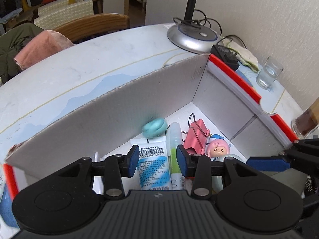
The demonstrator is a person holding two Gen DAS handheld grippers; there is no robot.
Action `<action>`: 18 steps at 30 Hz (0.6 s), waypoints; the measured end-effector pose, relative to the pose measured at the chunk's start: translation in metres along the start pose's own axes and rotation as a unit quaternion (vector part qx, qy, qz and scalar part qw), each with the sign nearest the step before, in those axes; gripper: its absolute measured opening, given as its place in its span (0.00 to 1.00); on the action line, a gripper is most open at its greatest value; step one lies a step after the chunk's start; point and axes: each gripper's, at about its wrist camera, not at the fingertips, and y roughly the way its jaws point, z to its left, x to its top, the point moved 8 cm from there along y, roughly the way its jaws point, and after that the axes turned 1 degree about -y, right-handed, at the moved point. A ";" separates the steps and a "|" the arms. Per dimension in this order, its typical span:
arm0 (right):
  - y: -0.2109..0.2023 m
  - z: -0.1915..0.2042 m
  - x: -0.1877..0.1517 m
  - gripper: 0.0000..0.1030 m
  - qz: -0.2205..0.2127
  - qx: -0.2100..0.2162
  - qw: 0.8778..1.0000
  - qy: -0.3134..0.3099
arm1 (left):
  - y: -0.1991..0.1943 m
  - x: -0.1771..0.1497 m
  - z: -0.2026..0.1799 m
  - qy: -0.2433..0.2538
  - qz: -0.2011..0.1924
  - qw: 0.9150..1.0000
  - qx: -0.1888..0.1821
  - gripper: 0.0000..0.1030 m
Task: Organize rigid objects
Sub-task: 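Open both tools to drop the eraser and correction tape into the box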
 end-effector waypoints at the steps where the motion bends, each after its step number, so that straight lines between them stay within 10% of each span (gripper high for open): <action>1: -0.002 0.001 0.000 0.54 -0.003 -0.001 1.000 -0.002 | -0.005 -0.001 0.000 0.000 -0.004 1.000 0.001 0.39; 18: -0.066 0.025 0.002 0.62 -0.091 0.005 0.996 0.013 | -0.108 -0.023 0.010 0.012 -0.091 0.996 0.005 0.61</action>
